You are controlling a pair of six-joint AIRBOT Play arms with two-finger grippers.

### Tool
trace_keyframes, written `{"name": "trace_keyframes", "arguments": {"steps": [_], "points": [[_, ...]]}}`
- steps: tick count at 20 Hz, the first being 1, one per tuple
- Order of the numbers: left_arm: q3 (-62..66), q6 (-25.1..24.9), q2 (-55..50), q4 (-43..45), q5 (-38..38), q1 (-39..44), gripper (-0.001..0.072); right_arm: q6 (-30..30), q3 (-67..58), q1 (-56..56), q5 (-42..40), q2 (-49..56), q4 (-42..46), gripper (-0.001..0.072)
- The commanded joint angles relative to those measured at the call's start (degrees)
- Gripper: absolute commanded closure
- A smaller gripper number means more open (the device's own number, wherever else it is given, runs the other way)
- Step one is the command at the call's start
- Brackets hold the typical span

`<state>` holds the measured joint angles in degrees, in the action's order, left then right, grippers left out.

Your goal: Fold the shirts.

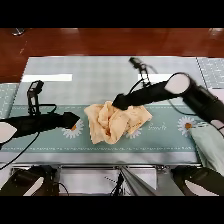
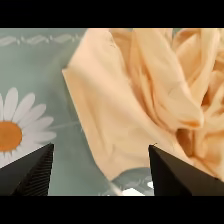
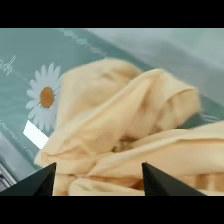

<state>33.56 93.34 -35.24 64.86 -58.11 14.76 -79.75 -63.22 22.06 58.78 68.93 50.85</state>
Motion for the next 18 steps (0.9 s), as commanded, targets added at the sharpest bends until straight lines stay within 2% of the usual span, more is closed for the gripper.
{"name": "trace_keyframes", "arguments": {"steps": [1,2,3,6,8,12,14,16,17,18], "points": [[-0.46,1.11,-1.07,2.86,-6.25,-2.43,0.0005,0.55,-1.79,-18.34,10.58,-3.41,5.73,0.0094],[-1.86,3.02,-1.22,1.44,-6.05,-3.91,0.0005,0.52,-0.94,-25.03,13.88,-5.38,9.31,0.0094],[-4.04,2.69,-1.55,-3.06,-5.05,-4.94,0.0005,0.52,1.11,-30.62,15.23,-7.48,11.30,0.0094],[-9.79,-5.16,-6.16,-19.15,2.45,-5.09,0.0005,1.68,13.46,-42.14,14.01,-14.82,8.48,0.0094],[-10.34,-10.03,-12.68,-26.75,4.57,-5.09,0.0005,2.73,22.34,-43.36,12.61,-19.12,6.54,0.0094],[-10.16,-25.75,-26.12,-45.22,7.58,-4.83,0.0005,4.09,33.44,-42.91,10.84,-21.84,0.15,0.0095],[-9.18,-30.03,-31.82,-50.18,8.15,-3.56,0.0006,5.31,37.13,-42.91,9.99,-21.81,-4.55,0.0094],[-6.67,-31.28,-36.57,-50.53,8.13,-1.55,0.0008,6.58,40.06,-41.66,9.38,-21.81,-7.98,0.0095],[-5.09,-32.09,-38.42,-50.56,8.11,-0.66,0.0149,6.47,40.81,-39.06,8.35,-21.75,-7.80,0.0095],[-3.48,-34.36,-39.54,-50.53,7.69,-0.39,0.0604,5.55,40.96,-35.50,6.60,-21.57,-7.67,0.0095]]}}
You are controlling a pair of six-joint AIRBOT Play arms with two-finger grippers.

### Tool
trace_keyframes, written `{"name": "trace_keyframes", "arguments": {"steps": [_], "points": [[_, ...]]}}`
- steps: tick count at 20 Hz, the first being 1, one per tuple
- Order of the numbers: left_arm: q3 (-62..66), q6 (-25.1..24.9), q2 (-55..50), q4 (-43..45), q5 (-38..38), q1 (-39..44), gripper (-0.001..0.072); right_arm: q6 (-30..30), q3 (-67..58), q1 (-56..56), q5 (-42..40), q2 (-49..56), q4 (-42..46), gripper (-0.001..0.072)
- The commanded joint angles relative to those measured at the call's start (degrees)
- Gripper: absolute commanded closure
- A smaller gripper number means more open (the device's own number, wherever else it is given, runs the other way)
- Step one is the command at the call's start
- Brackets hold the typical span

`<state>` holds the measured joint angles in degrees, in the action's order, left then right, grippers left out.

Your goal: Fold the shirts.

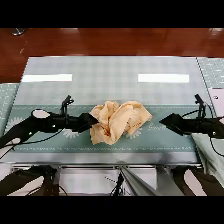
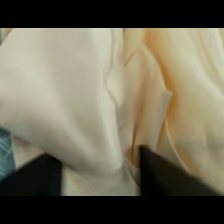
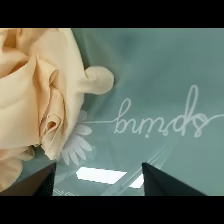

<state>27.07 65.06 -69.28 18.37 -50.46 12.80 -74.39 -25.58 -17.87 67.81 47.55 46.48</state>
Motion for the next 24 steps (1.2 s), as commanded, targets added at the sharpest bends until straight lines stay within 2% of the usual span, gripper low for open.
{"name": "trace_keyframes", "arguments": {"steps": [1,4,9,16,19,20,21,22,24], "points": [[4.42,-7.63,-5.77,-4.02,-0.61,1.51,0.0688,-1.46,3.32,7.96,-5.03,0.04,-3.67,0.0094],[8.07,-8.96,-5.64,-3.80,-5.29,-0.87,0.0688,-5.05,3.21,16.63,-12.98,3.08,-5.51,0.0094],[8.90,-9.57,-5.55,-3.76,-8.55,-5.22,0.0688,-4.63,-0.92,22.91,-18.95,12.35,-10.40,0.0095],[8.90,-9.57,-5.53,-3.63,-8.98,-5.64,0.0688,-6.45,-8.66,22.38,-19.19,24.76,-9.94,0.0114],[8.90,-9.57,-5.53,-3.63,-8.98,-5.64,0.0688,-6.38,-10.64,22.38,-19.23,28.85,-9.75,0.0263],[8.90,-9.57,-5.53,-3.63,-8.98,-5.64,0.0688,-6.38,-11.45,22.38,-19.39,29.53,-9.49,0.0367],[8.90,-9.57,-5.53,-3.63,-8.90,-5.64,0.0688,-6.01,-12.37,22.38,-19.32,30.14,-9.33,0.0501],[8.90,-9.57,-5.53,-3.63,-8.70,-5.64,0.0688,-4.35,-13.22,22.38,-19.26,30.42,-9.07,0.0699],[9.55,-10.67,-5.51,-3.56,-9.64,-6.49,0.0688,-2.82,-17.11,21.88,-17.29,30.45,-6.32,0.0691]]}}
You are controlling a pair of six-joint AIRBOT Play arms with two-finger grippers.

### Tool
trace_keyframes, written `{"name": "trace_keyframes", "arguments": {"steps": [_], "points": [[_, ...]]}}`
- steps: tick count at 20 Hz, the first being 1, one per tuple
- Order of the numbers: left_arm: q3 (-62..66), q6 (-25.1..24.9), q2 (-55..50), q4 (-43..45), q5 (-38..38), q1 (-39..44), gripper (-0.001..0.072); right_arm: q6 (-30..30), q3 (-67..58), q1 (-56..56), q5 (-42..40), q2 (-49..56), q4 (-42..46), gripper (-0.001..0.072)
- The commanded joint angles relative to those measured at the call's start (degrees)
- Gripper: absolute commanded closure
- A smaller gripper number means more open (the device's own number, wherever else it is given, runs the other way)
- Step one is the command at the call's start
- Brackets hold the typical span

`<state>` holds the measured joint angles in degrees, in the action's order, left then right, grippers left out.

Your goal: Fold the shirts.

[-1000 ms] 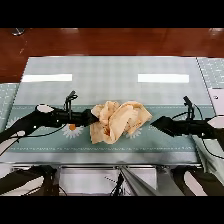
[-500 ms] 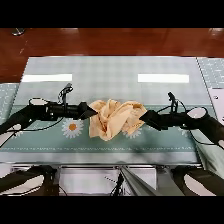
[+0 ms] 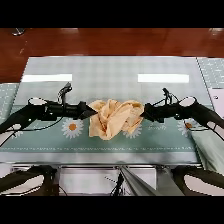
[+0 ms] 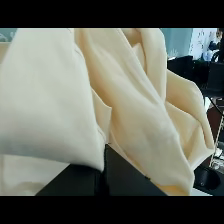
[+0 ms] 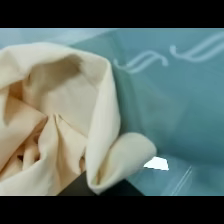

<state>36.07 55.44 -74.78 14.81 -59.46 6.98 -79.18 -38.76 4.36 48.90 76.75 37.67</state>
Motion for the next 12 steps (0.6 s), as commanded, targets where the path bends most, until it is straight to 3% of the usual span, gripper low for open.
{"name": "trace_keyframes", "arguments": {"steps": [1,4,9,12], "points": [[2.23,-3.89,0.02,0.00,-4.33,-3.10,0.0688,2.01,-8.13,-1.31,4.70,1.11,5.97,0.0691],[12.76,-3.93,3.13,-3.72,-15.21,-14.27,0.0690,-1.44,-29.05,-5.57,14.73,-1.86,15.41,0.0692],[33.59,1.79,15.43,-4.96,-6.91,-23.98,0.0690,-3.32,-68.19,-6.71,21.92,-7.08,22.16,0.0692],[41.68,7.65,24.26,2.82,-2.10,-27.30,0.0690,-3.02,-78.42,-6.67,24.41,-14.21,23.69,0.0692]]}}
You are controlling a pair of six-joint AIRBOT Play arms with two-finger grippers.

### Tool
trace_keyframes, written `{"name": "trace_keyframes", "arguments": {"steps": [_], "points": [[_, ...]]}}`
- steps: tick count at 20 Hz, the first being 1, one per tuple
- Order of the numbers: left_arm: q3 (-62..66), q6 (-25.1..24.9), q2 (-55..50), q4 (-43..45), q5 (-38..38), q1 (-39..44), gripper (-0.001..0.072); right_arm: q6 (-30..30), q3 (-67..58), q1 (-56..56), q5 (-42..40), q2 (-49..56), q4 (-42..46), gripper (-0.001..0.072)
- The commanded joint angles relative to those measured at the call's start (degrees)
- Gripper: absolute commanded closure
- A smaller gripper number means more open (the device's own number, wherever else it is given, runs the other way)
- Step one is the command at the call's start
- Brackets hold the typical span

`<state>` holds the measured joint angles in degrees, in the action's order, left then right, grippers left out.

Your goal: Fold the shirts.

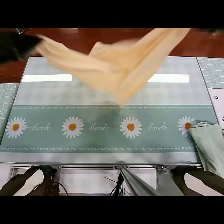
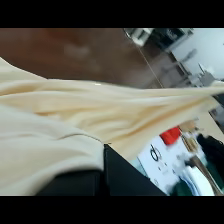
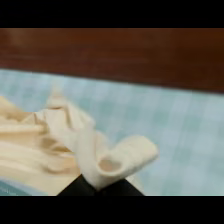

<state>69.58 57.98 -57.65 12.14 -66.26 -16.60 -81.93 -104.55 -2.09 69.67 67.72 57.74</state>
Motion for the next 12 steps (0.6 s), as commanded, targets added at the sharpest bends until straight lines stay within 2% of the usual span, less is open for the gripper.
{"name": "trace_keyframes", "arguments": {"steps": [1,5,8,9,12], "points": [[10.27,7.06,10.73,9.81,5.64,-4.94,0.0690,-0.11,-12.74,-0.20,3.48,-8.98,5.81,0.0692],[13.14,12.94,26.49,28.50,7.56,-10.47,0.0689,-0.70,-12.70,-0.22,6.84,-20.63,12.46,0.0692],[13.09,16.68,35.91,43.30,5.31,-12.87,0.0689,-1.57,-12.59,-0.24,14.51,-25.53,16.57,0.0691],[12.55,18.60,38.03,46.18,4.15,-12.50,0.0688,-2.64,-11.58,-0.24,16.57,-26.69,18.47,0.0691],[6.34,19.30,41.90,45.38,3.06,-10.05,0.0688,-4.28,-3.06,-0.24,17.99,-30.05,21.33,0.0691]]}}
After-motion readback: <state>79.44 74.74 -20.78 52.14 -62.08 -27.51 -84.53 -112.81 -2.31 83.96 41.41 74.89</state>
